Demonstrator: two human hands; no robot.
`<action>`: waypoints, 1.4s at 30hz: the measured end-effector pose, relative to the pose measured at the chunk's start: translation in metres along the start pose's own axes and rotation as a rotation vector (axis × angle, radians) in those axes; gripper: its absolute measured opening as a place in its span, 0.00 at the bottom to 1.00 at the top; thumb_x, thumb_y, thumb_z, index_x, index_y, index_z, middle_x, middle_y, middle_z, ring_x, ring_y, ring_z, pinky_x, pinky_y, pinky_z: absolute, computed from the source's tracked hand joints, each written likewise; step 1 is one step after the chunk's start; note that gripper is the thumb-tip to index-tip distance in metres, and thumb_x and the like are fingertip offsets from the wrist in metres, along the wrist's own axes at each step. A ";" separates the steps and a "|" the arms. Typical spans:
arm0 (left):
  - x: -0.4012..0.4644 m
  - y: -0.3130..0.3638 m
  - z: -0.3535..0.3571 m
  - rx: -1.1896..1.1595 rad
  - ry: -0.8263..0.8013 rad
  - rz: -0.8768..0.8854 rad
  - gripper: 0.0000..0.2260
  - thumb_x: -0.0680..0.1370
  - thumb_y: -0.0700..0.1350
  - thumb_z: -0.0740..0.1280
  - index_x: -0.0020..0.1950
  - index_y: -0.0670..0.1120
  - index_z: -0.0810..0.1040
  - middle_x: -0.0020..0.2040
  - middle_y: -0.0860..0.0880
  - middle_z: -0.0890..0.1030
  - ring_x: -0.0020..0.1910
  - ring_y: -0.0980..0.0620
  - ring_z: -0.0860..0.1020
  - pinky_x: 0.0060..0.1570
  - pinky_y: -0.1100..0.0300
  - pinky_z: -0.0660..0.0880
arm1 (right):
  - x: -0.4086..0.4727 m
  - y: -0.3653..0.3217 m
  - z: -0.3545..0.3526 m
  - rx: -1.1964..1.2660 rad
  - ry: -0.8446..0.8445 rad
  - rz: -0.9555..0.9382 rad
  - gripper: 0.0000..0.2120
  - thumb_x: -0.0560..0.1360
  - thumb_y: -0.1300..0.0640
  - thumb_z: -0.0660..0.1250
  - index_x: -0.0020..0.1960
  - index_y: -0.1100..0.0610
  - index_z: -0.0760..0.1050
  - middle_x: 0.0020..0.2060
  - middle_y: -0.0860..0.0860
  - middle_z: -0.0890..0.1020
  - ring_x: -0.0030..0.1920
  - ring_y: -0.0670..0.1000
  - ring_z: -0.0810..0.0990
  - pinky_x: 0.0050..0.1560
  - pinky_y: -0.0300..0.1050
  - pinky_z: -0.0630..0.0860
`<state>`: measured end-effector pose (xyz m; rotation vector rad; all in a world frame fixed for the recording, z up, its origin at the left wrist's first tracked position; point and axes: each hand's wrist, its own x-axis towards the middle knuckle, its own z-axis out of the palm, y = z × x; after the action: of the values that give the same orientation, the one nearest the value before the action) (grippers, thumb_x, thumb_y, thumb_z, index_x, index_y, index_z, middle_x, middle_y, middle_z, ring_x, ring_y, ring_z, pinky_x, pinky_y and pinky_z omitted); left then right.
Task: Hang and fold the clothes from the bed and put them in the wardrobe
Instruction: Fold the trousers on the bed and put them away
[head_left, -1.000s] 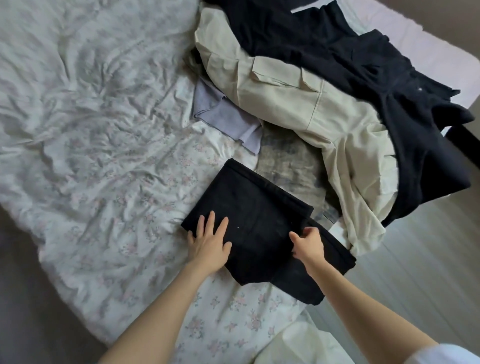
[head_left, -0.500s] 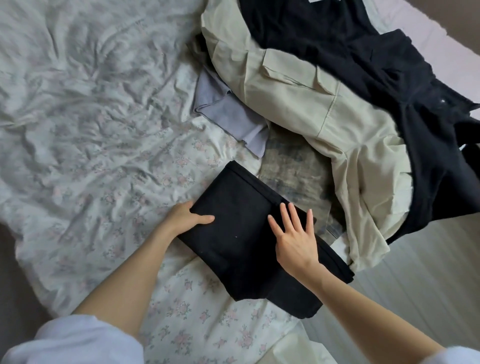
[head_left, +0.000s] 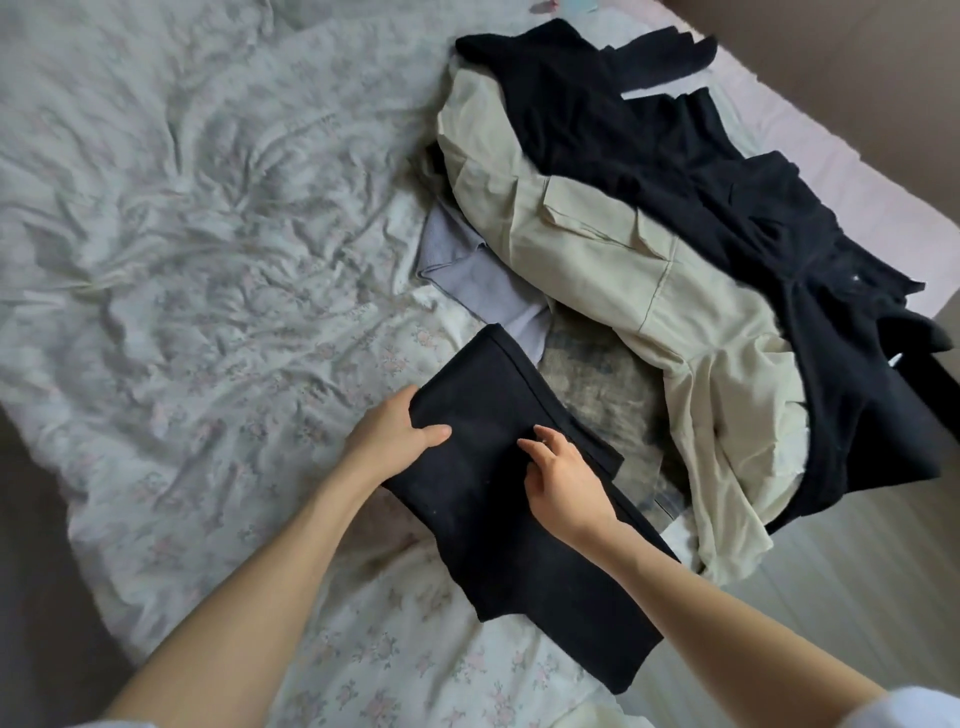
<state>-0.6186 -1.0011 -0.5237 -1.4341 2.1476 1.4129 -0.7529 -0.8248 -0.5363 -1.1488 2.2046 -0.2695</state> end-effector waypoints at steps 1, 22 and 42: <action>-0.002 0.001 -0.016 0.008 0.047 -0.010 0.21 0.72 0.52 0.71 0.63 0.51 0.72 0.56 0.53 0.80 0.54 0.50 0.78 0.56 0.48 0.76 | 0.001 -0.009 -0.005 0.032 0.004 -0.012 0.20 0.80 0.59 0.54 0.72 0.55 0.65 0.73 0.52 0.62 0.72 0.53 0.63 0.65 0.46 0.68; -0.075 0.050 -0.001 0.592 0.435 0.447 0.11 0.77 0.51 0.62 0.59 0.51 0.70 0.48 0.50 0.81 0.48 0.44 0.79 0.40 0.55 0.70 | 0.004 -0.050 -0.038 1.547 -0.131 0.321 0.21 0.76 0.39 0.58 0.61 0.52 0.71 0.55 0.54 0.81 0.55 0.56 0.80 0.56 0.55 0.77; -0.039 -0.044 0.087 0.885 -0.073 0.162 0.27 0.81 0.59 0.49 0.77 0.57 0.42 0.77 0.49 0.34 0.75 0.44 0.34 0.71 0.38 0.40 | -0.037 0.036 0.062 0.935 0.192 0.744 0.13 0.78 0.59 0.61 0.61 0.59 0.66 0.53 0.53 0.75 0.49 0.51 0.75 0.50 0.46 0.73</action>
<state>-0.5911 -0.9115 -0.5720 -0.8566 2.3862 0.3854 -0.7232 -0.7677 -0.5840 0.2056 2.0742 -0.9593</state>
